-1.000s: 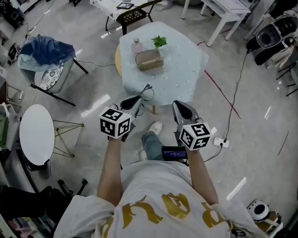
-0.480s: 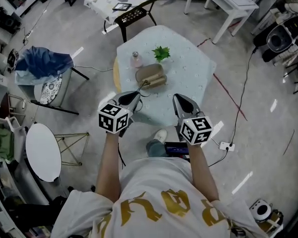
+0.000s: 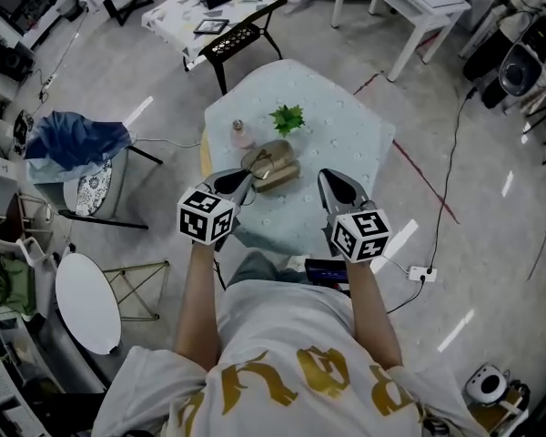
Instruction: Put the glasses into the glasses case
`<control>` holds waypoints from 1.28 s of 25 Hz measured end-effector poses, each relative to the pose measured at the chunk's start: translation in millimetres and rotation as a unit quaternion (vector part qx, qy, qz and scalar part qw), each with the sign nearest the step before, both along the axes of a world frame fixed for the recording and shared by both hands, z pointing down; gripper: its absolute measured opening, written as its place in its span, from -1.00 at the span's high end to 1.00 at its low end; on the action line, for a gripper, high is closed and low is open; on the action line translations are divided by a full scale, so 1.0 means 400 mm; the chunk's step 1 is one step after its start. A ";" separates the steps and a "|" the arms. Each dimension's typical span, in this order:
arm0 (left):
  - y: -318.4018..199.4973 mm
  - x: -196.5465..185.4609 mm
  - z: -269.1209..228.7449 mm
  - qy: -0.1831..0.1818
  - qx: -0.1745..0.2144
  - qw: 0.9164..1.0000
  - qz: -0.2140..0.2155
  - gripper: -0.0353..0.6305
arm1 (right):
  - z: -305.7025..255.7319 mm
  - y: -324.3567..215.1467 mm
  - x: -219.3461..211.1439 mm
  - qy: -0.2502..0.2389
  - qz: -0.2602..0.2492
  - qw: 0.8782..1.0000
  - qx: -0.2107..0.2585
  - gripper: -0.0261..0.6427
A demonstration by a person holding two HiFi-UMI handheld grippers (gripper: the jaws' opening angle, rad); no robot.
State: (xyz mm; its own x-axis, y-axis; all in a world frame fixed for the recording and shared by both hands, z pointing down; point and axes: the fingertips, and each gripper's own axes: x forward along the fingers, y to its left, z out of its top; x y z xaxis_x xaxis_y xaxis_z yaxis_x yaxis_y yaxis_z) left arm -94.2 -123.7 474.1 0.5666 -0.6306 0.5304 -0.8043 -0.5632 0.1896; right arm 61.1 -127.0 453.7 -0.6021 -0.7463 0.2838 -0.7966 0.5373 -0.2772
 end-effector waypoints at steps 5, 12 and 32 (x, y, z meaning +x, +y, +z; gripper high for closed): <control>-0.027 0.020 0.031 -0.013 -0.007 1.000 0.020 0.85 | -0.010 -0.024 0.012 -0.001 0.021 1.000 0.016 0.85; -0.078 0.030 0.101 -0.036 -0.019 0.998 0.046 0.85 | 0.032 -0.070 0.017 0.021 0.026 0.999 0.002 0.85; -0.166 0.042 0.273 -0.130 -0.054 0.982 0.123 0.85 | 0.188 -0.126 -0.021 0.051 0.017 0.996 -0.077 0.85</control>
